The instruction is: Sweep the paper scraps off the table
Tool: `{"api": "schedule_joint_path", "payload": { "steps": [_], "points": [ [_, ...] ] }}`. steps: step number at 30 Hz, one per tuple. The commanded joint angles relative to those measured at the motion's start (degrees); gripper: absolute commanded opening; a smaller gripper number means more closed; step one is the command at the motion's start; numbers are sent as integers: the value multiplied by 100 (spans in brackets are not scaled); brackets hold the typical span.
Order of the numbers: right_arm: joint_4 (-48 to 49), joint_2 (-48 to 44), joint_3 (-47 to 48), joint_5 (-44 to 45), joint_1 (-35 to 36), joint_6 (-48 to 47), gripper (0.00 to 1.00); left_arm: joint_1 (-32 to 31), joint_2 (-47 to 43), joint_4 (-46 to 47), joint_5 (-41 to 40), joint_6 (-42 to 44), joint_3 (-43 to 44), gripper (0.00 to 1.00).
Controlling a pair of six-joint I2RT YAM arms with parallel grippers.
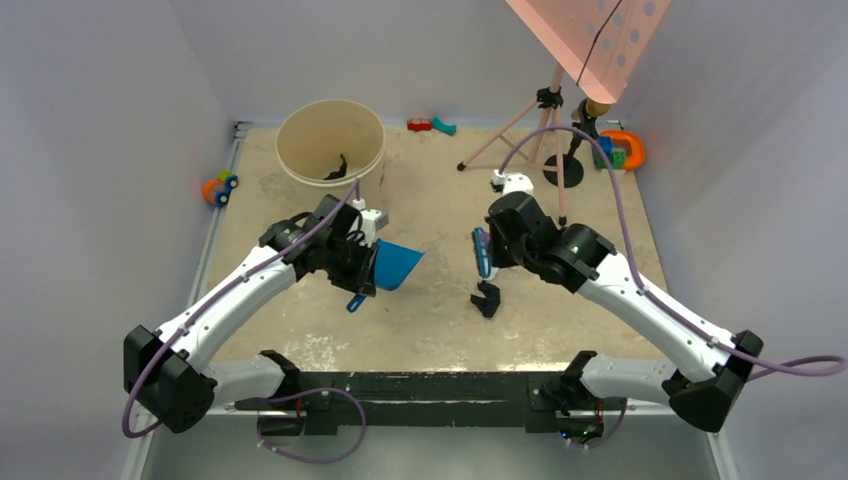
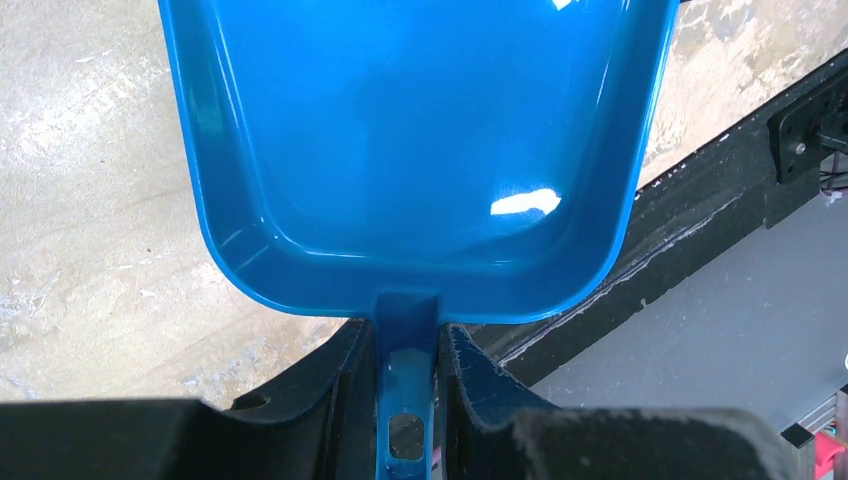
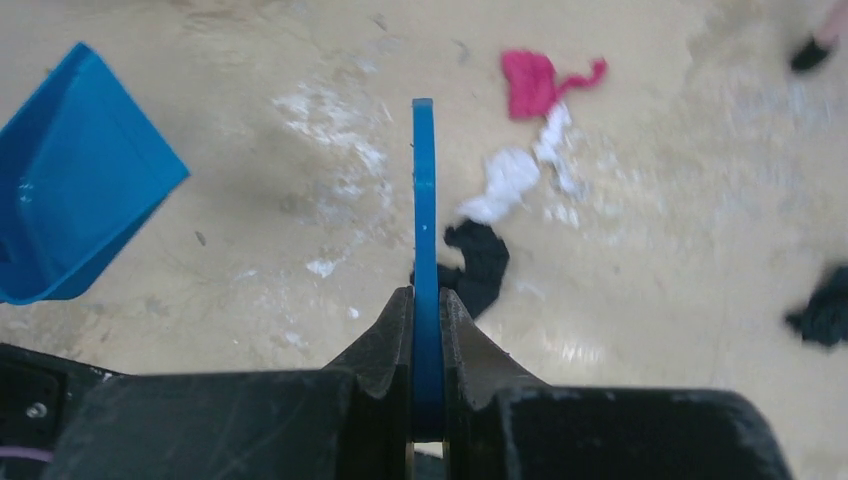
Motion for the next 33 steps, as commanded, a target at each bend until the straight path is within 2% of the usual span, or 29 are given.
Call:
{"api": "schedule_joint_path", "payload": {
  "steps": [1, 5, 8, 11, 16, 19, 24, 33],
  "points": [
    [-1976, -399, -52, 868, 4, 2948, 0, -41, -6, 68, 38, 131, 39, 3],
    [-2882, -774, -350, 679, 4, 4294, 0, -53, -6, 79, 44, 131, 28, 3],
    [-2952, -1044, -702, 423, 4, 4735, 0, -55, 4, 64, 37, 129, 37, 3],
    [-2419, -1318, -1185, 54, 1, 4865, 0, -55, -33, 49, 8, 123, 29, 3],
    [-998, -1522, -2129, -411, 4, 5060, 0, -54, -64, 40, -24, 115, 19, 3],
    [-656, -1313, -2276, -289, 4, 5250, 0, -54, -50, 31, -55, 113, 2, 3],
    [-811, -649, -2039, 131, -5, 5657, 0, -70, 13, 15, -59, 113, -3, 3],
    [-651, -56, -1782, 894, -91, 6914, 0, -184, 220, -43, -130, 96, -15, 3]
  ]
}}
